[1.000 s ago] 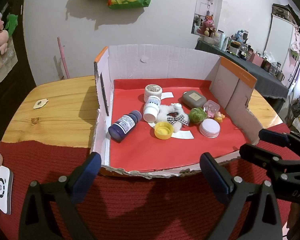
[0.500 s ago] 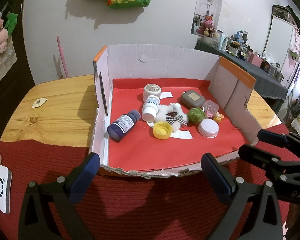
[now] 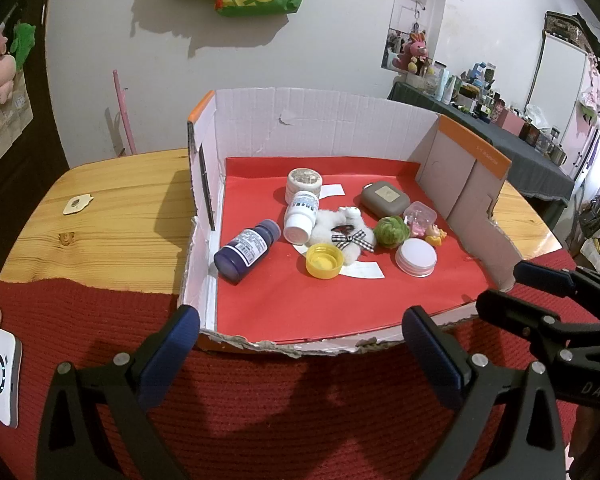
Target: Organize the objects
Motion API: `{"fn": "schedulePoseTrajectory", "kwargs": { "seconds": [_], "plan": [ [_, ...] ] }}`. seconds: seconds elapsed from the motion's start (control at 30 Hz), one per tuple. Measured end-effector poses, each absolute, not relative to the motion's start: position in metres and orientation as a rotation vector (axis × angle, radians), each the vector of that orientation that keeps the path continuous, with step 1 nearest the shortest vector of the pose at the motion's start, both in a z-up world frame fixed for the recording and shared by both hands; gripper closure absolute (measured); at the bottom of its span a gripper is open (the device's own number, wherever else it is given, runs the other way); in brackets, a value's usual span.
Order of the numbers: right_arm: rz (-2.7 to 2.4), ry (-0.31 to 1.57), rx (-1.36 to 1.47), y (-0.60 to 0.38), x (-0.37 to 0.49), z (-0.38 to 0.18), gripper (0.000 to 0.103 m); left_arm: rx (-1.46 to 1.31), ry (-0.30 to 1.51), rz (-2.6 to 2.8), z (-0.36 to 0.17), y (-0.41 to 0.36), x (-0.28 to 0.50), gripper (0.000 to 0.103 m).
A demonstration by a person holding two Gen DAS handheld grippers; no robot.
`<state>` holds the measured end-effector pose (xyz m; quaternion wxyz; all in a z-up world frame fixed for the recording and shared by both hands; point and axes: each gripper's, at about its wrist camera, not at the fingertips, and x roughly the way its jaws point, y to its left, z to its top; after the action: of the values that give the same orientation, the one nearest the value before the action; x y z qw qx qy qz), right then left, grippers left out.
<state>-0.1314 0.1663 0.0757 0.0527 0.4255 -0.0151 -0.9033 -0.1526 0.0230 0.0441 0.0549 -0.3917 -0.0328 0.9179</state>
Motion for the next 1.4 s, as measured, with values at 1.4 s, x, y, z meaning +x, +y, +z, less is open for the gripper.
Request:
{"fn": "schedulePoseTrajectory", "kwargs": {
  "seconds": [1.4],
  "plan": [
    [-2.756,-0.160,1.327,0.171,-0.074,0.038,0.032,-1.209,-0.084,2.799,0.023,0.021,-0.093,0.000]
  ]
}}
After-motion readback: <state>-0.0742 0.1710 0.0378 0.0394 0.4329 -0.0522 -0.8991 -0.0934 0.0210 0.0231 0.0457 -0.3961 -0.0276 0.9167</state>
